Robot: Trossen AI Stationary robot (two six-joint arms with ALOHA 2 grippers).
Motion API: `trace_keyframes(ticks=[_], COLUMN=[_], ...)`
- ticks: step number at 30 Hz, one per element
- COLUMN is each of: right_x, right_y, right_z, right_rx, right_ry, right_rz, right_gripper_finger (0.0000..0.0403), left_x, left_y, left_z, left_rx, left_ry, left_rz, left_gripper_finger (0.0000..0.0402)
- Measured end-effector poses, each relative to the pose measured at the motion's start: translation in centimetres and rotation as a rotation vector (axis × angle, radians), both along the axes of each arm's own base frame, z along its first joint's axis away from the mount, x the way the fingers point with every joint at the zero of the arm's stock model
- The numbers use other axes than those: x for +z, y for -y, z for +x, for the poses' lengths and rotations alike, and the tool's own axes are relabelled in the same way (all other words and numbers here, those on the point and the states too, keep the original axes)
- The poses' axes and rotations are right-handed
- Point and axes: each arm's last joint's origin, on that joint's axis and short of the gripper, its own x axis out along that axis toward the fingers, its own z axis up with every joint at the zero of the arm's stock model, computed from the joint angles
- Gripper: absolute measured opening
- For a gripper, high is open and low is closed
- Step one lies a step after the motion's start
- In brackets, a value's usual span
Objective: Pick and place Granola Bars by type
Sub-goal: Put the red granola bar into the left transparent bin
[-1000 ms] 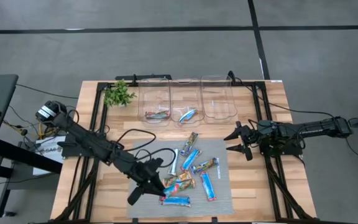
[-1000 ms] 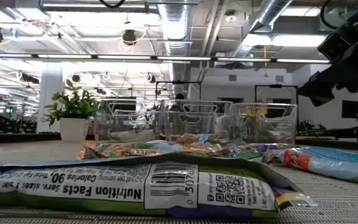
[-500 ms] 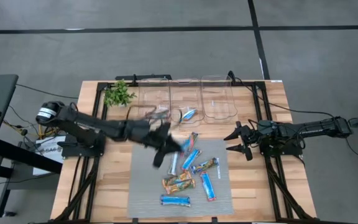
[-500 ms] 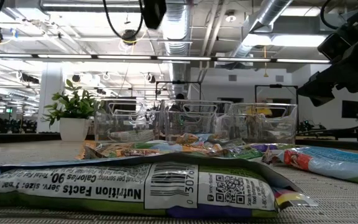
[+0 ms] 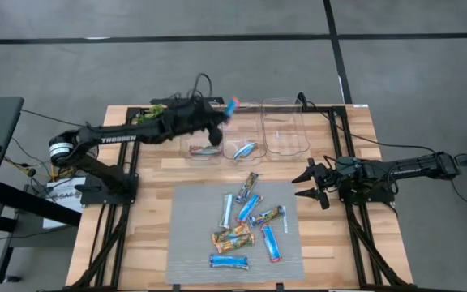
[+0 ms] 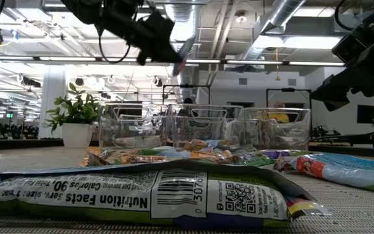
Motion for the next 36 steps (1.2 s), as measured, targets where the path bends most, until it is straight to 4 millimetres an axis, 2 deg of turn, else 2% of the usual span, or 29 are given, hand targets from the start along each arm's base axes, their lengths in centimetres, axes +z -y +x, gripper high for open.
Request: trace_keyframes(ticks=[5, 12, 26, 31, 36], right_x=[0.0, 0.0, 0.0, 0.0, 0.0], right_y=[0.0, 0.0, 0.0, 0.0, 0.0], right_z=[0.0, 0.0, 0.0, 0.0, 0.0], right_rx=[0.0, 0.0, 0.001, 0.0, 0.0], right_ry=[0.0, 0.0, 0.0, 0.0, 0.0], right_rz=[0.0, 0.0, 0.0, 0.0, 0.0], right_gripper_finger=[0.0226, 0.0226, 0.0226, 0.0226, 0.0226], left_x=[-0.4, -1.0, -4.9, -5.5, -5.6], left_y=[-2.6, -3.5, -1.7, -1.2, -1.0], left_z=[-1.5, -2.3, -4.5, -5.1, -5.1], left_rx=[0.111, 0.162, 0.136, 0.088, 0.069], left_ry=[-0.041, -0.105, -0.534, -0.606, -0.604], left_rz=[-0.014, -0.042, -0.29, -0.373, -0.411], left_gripper_finger=[0.0052, 0.0052, 0.0052, 0.0052, 0.0052])
